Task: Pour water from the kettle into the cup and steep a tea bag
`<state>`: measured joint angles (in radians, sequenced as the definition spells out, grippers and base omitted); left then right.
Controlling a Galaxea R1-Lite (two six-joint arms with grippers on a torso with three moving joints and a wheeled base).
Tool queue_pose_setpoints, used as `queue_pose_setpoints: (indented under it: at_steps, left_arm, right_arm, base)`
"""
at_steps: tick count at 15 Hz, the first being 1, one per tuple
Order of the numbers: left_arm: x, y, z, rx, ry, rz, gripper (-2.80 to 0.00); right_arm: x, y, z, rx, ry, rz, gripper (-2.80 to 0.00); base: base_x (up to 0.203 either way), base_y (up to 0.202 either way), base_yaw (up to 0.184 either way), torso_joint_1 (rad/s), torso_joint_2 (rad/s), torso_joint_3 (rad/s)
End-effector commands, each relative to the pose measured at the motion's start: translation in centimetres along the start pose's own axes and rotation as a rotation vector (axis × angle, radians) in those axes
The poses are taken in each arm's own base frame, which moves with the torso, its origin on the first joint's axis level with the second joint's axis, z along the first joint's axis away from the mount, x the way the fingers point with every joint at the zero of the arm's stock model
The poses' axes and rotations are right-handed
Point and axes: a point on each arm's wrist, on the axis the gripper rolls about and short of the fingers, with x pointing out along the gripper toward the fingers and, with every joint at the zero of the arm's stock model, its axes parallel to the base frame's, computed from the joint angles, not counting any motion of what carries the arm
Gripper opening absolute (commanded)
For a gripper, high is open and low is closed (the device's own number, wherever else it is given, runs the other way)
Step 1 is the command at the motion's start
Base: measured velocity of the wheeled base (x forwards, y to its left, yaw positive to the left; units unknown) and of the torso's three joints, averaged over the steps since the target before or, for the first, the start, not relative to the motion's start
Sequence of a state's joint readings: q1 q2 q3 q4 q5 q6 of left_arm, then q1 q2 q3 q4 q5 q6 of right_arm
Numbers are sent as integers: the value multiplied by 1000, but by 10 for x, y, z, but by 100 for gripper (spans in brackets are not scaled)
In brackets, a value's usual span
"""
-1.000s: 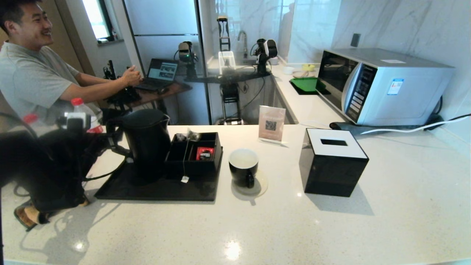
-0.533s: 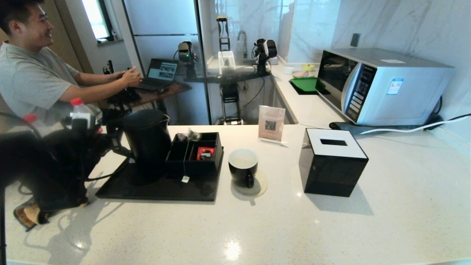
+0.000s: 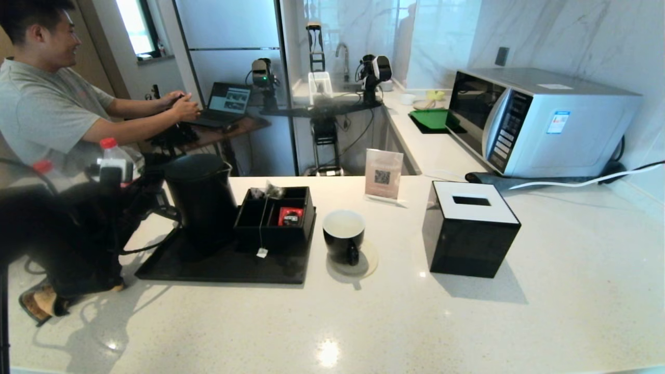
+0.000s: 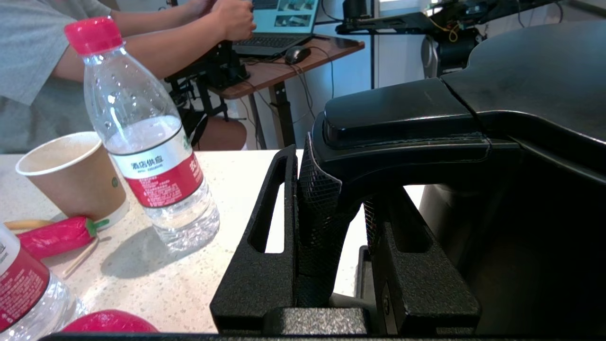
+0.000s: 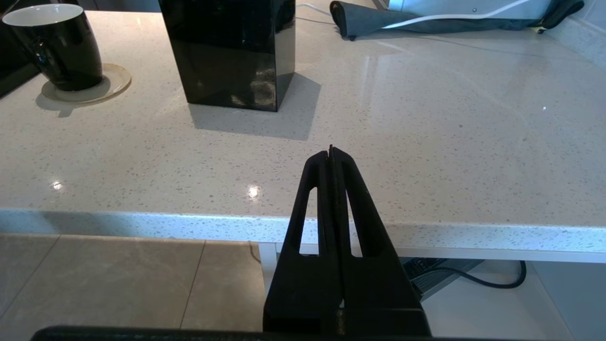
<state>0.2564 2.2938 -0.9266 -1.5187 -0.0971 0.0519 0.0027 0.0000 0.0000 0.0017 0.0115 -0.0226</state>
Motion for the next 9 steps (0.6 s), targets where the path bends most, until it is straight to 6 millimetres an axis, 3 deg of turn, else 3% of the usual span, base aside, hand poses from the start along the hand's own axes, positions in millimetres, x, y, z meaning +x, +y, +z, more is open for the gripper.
queue_pose_setpoints:
  at_steps: [1,9]
  left_arm:
    - [0,0,7,4,-56,3,-280]
    - [-13,-2,13,-6,-31,15,-280]
  right_arm:
    - [0,0,0,0,0,1,-280]
    - [0,0,0,0,0,1,-280]
  base:
    - [0,0,0,0,0,0]
    - [0,0,0,0,0,0]
